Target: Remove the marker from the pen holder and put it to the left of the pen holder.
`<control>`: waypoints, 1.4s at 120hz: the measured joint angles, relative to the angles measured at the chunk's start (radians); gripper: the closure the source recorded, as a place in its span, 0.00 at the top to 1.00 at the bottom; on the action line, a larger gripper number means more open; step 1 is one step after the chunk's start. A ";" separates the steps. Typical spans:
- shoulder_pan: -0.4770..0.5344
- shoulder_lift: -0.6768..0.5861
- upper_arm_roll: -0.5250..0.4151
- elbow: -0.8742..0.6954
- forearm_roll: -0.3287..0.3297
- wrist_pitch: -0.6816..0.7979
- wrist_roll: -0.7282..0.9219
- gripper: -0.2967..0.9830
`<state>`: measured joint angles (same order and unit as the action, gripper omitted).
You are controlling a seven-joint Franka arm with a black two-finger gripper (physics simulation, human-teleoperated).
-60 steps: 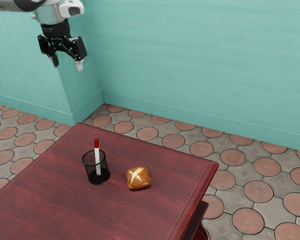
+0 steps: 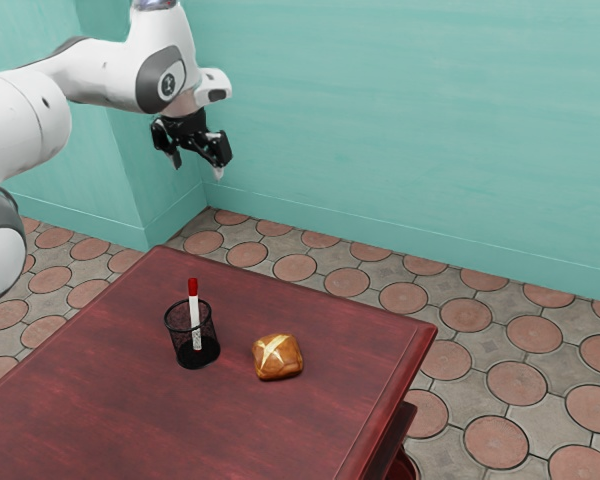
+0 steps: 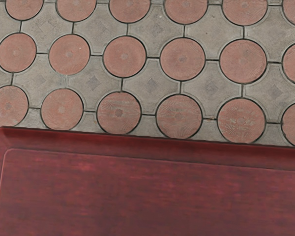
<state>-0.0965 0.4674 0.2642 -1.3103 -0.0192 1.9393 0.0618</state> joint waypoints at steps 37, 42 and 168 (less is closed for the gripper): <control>-0.136 0.040 0.143 -0.291 -0.076 0.278 -0.154 0.77; -0.167 -0.005 0.161 -0.368 -0.101 0.296 -0.183 0.77; -0.335 -0.389 0.208 -0.969 0.161 0.679 -0.532 0.67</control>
<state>-0.4316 0.0783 0.4725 -2.2795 0.1414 2.6184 -0.4703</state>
